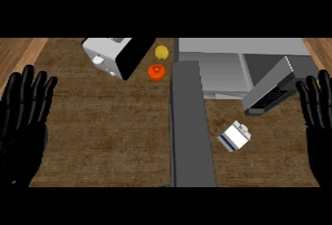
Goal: Pick up the milk, place it into the microwave and close the microwave
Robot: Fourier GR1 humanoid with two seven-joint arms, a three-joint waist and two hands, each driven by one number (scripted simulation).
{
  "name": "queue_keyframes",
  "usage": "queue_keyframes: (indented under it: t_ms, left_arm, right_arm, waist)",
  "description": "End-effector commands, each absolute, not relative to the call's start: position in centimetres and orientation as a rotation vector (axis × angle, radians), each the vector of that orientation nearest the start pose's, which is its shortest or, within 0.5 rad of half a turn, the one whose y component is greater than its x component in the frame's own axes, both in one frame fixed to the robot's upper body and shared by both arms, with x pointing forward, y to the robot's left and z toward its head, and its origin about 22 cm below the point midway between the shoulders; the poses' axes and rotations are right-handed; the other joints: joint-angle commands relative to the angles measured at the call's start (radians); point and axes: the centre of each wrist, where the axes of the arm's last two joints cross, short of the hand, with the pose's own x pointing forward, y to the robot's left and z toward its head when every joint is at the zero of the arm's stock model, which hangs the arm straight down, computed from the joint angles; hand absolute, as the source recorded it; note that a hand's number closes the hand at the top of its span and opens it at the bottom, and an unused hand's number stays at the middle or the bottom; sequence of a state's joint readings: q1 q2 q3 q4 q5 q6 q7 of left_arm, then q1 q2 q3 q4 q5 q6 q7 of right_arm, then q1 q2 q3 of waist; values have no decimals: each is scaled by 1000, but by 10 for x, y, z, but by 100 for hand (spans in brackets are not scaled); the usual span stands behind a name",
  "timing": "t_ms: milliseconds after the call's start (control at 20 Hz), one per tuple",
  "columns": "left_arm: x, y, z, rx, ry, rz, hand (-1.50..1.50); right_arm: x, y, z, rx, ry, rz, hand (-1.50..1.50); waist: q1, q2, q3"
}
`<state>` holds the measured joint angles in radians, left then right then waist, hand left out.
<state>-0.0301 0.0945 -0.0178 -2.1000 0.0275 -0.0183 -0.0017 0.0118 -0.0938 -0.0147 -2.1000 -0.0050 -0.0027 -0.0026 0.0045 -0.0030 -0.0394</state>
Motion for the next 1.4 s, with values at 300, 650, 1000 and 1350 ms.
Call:
queue_keyframes:
  t_ms: [300,650,1000,1350]
  left_arm:
    - [237,264,98,-21,-1962,5,-150]
    - [204,272,89,-24,-1922,10,-150]
    - [177,263,86,-18,-1933,-1,-150]
    - [162,268,55,-24,-1921,21,-150]
  right_arm:
    - [207,-200,87,479,-1967,253,-150]
    - [183,-195,72,563,-1923,259,-150]
    - [165,-189,71,432,-1957,226,-150]
    - [170,-202,56,210,-1994,194,-150]
  waist:
    - [5,13,40]
    - [-4,2,39]
    - [-4,1,39]
    - [-4,2,39]
